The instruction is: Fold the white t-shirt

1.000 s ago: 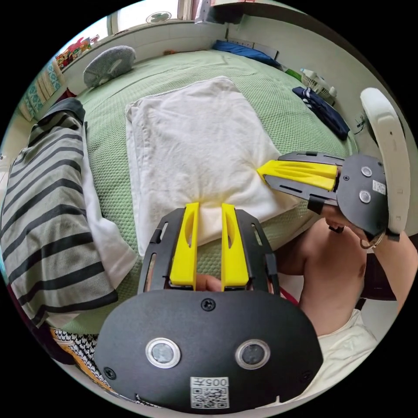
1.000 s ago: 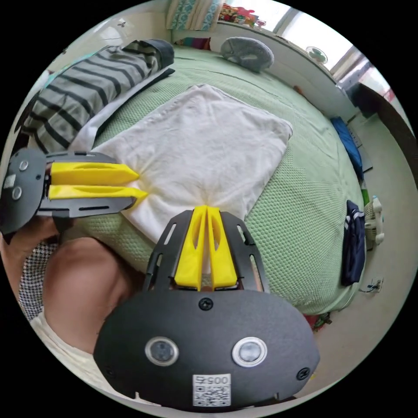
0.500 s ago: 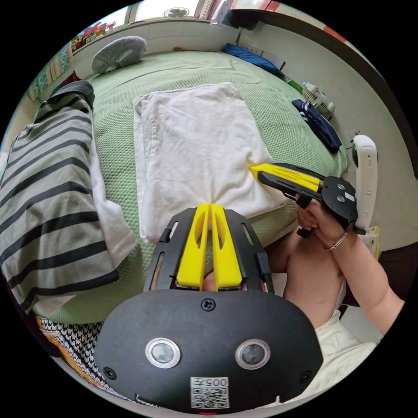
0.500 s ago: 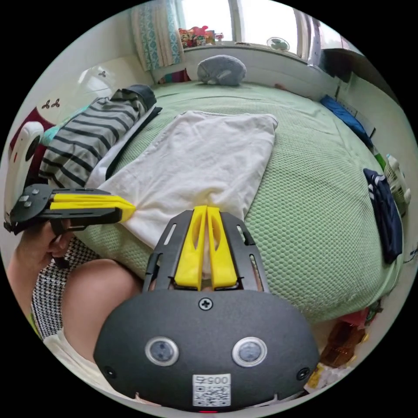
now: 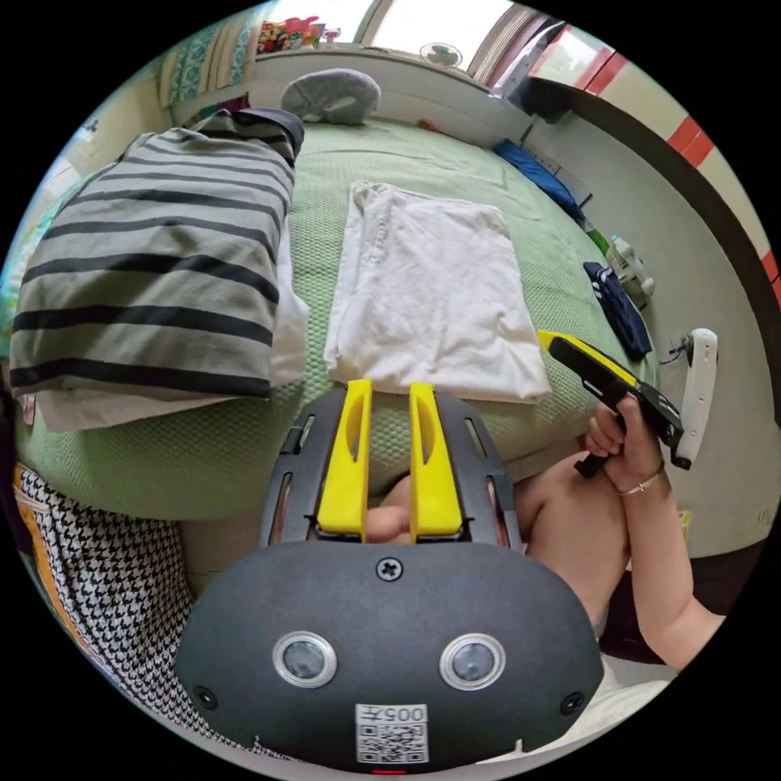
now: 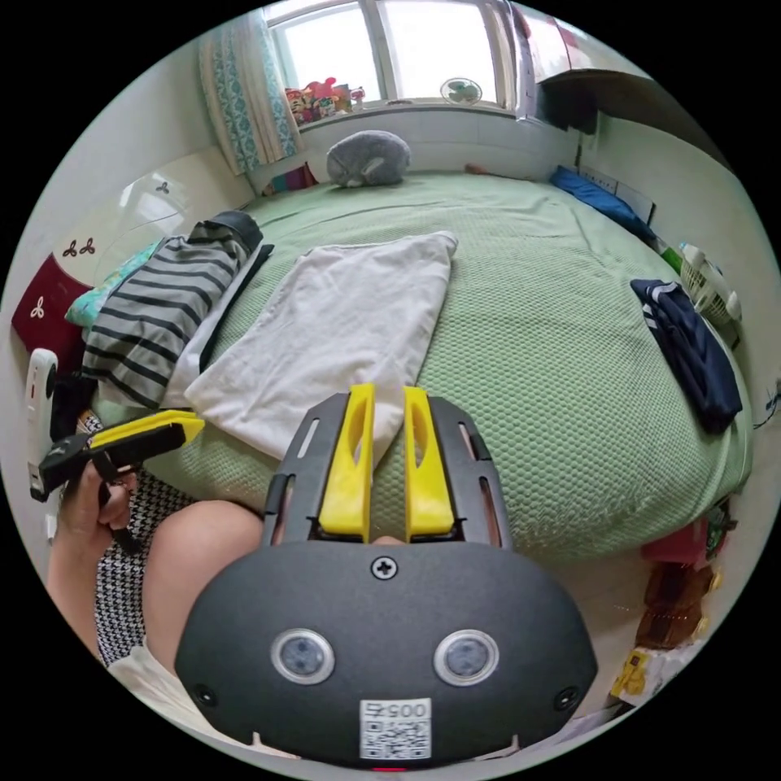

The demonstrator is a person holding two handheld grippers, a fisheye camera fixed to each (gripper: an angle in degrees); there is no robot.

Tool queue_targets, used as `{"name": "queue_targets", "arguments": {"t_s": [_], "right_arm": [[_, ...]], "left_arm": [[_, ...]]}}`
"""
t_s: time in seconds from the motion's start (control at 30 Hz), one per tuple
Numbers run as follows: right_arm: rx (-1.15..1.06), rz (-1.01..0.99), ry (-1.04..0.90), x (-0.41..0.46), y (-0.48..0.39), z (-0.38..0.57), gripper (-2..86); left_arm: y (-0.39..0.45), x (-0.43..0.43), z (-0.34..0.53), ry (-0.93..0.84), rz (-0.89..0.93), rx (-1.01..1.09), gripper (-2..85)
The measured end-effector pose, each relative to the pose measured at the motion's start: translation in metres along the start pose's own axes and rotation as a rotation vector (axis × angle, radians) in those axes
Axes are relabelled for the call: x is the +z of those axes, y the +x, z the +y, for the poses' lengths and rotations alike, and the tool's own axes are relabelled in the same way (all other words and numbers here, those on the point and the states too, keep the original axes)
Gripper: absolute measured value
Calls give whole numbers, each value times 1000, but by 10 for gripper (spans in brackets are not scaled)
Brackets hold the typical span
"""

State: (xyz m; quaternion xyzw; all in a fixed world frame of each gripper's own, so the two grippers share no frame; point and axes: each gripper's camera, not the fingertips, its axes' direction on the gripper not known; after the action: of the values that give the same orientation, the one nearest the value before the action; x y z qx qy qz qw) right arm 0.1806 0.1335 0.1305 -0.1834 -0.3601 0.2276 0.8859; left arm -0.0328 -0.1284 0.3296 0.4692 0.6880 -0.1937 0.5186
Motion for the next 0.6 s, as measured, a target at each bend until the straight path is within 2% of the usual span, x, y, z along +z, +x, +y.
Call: {"name": "queue_targets", "arguments": {"t_s": [0.2,0.33,0.6], "right_arm": [[1,-63,-77,8,26,9,79],[30,-110,-167,23,45,10,68],[58,-166,-215,36,71,14,-4]], "left_arm": [[-7,0,-5,13,58,-16,132],[-11,16,-7,-50,-5,27,131],[-37,16,5,-53,-40,-44,39]]}}
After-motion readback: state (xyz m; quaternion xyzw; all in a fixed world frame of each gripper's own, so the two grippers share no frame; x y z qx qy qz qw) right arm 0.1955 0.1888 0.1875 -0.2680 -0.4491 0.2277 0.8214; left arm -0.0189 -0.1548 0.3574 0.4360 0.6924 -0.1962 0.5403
